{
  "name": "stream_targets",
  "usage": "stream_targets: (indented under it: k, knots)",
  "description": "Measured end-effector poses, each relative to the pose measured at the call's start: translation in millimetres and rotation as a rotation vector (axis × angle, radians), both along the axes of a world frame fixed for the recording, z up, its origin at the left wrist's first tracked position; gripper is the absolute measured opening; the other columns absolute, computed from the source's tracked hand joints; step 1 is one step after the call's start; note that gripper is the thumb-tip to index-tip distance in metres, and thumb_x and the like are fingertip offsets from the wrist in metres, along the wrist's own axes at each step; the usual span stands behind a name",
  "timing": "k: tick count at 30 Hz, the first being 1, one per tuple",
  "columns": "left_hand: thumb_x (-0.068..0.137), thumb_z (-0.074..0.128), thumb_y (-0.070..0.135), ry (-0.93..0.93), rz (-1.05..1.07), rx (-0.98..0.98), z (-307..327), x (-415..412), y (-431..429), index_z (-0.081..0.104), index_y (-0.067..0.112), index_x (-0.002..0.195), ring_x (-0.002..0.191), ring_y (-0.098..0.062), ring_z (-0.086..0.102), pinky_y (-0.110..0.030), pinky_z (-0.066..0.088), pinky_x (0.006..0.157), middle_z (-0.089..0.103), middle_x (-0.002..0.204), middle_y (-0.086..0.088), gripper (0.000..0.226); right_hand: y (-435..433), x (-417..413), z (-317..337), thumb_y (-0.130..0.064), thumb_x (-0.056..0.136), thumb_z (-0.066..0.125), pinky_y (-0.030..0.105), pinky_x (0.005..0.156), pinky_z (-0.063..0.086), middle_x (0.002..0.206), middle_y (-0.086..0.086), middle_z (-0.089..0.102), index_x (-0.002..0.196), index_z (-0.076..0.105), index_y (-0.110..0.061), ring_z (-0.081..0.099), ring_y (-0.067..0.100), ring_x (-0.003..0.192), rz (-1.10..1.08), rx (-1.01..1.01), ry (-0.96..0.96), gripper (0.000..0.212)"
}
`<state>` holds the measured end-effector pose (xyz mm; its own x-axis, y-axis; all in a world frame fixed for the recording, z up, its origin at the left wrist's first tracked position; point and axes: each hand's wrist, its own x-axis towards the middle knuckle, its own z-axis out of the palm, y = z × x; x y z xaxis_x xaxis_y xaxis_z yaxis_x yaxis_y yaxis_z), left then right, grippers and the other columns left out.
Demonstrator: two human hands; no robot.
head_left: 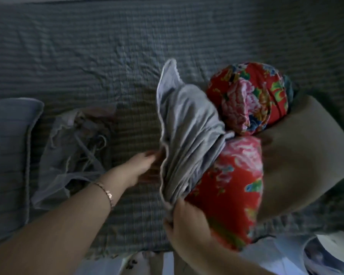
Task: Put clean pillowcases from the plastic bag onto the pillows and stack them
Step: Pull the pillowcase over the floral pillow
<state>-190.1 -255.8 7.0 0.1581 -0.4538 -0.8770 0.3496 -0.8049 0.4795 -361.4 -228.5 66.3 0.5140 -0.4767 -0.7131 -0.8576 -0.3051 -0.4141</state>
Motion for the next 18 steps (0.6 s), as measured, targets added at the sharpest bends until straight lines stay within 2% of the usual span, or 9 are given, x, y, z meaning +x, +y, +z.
stream_targets:
  k: [2,5,6,9,10,12,14,15,18]
  knots:
    - [0.095,0.046,0.039,-0.033,0.074,0.151,-20.6,15.0,19.1,0.053,0.017,0.116,0.086,-0.026,0.062,-0.034,0.051,0.070,0.062,0.095,-0.004,0.031,30.2,9.4,-60.4,-0.015,0.096,0.039,0.040,0.087,0.045,0.119,0.015,0.056,0.125,0.045,-0.007,0.055,0.033,0.110,0.249,0.066,0.093,0.031]
    - [0.089,0.058,0.038,-0.455,-0.282,0.178,-56.8,15.3,42.7,0.050,0.015,0.126,0.105,-0.027,0.056,-0.031,0.044,0.084,0.057,0.106,-0.002,0.045,39.3,30.7,-101.1,-0.019,0.091,0.043,0.042,0.068,0.046,0.101,0.013,0.065,0.107,0.060,-0.012,0.062,0.036,0.097,0.402,0.047,-0.002,0.024]
    - [0.085,0.063,0.034,-0.584,-0.401,0.120,-66.0,12.1,48.6,0.051,0.015,0.128,0.110,-0.026,0.055,-0.028,0.042,0.087,0.056,0.114,-0.004,0.048,24.8,32.6,-103.3,-0.017,0.090,0.045,0.040,0.071,0.046,0.100,0.012,0.065,0.104,0.063,-0.011,0.062,0.034,0.096,0.392,0.025,-0.053,0.024]
    - [0.079,0.068,0.032,-0.734,-0.649,-0.054,-90.5,-1.1,55.8,0.049,0.017,0.130,0.120,-0.025,0.045,-0.029,0.039,0.100,0.041,0.128,-0.009,0.056,-51.1,19.6,-115.4,-0.017,0.074,0.061,0.035,0.080,0.052,0.101,0.010,0.066,0.102,0.069,-0.011,0.064,0.031,0.094,0.051,-0.480,-0.254,0.029]
    - [0.079,0.067,0.038,-0.755,-0.739,-0.061,-96.6,-6.0,54.8,0.047,0.020,0.131,0.121,-0.026,0.042,-0.033,0.040,0.100,0.036,0.129,-0.007,0.059,-79.0,6.1,-129.0,-0.029,0.071,0.068,0.037,0.086,0.049,0.111,0.011,0.062,0.114,0.063,-0.012,0.060,0.031,0.103,0.021,-0.635,-0.130,0.046]
    - [0.078,0.062,0.053,-0.757,-0.957,-0.033,-107.8,-17.5,48.9,0.043,0.022,0.131,0.122,-0.026,0.037,-0.036,0.042,0.096,0.032,0.128,-0.006,0.065,-119.6,-17.0,-155.6,-0.067,0.065,0.065,0.040,0.103,0.035,0.135,0.010,0.044,0.140,0.035,-0.019,0.042,0.030,0.126,-0.018,-0.376,0.277,0.094]
    - [0.078,0.057,0.063,-0.674,-1.081,-0.006,-120.1,-33.7,43.2,0.040,0.019,0.130,0.122,-0.027,0.034,-0.038,0.041,0.095,0.032,0.127,-0.005,0.070,-135.3,-27.4,-169.3,-0.085,0.051,0.058,0.037,0.099,0.042,0.137,0.006,0.046,0.143,0.028,-0.022,0.048,0.027,0.122,-0.118,0.031,0.410,0.115]
    - [0.080,0.056,0.061,-0.647,-1.071,0.006,-123.6,-40.6,40.2,0.043,0.017,0.126,0.120,-0.027,0.036,-0.038,0.042,0.094,0.036,0.125,-0.005,0.065,-137.3,-30.6,-171.2,-0.081,0.054,0.060,0.035,0.092,0.046,0.133,0.006,0.051,0.141,0.031,-0.021,0.053,0.026,0.117,-0.149,0.093,0.398,0.110]
    - [0.091,0.054,0.032,-0.668,-0.825,-0.122,-123.0,-55.4,31.2,0.060,0.011,0.102,0.105,-0.029,0.054,-0.037,0.046,0.083,0.057,0.107,-0.009,0.025,-123.9,-44.2,-168.7,-0.051,0.071,0.068,0.029,0.076,0.050,0.110,0.002,0.061,0.119,0.049,-0.023,0.060,0.022,0.101,-0.087,0.037,0.354,0.058]
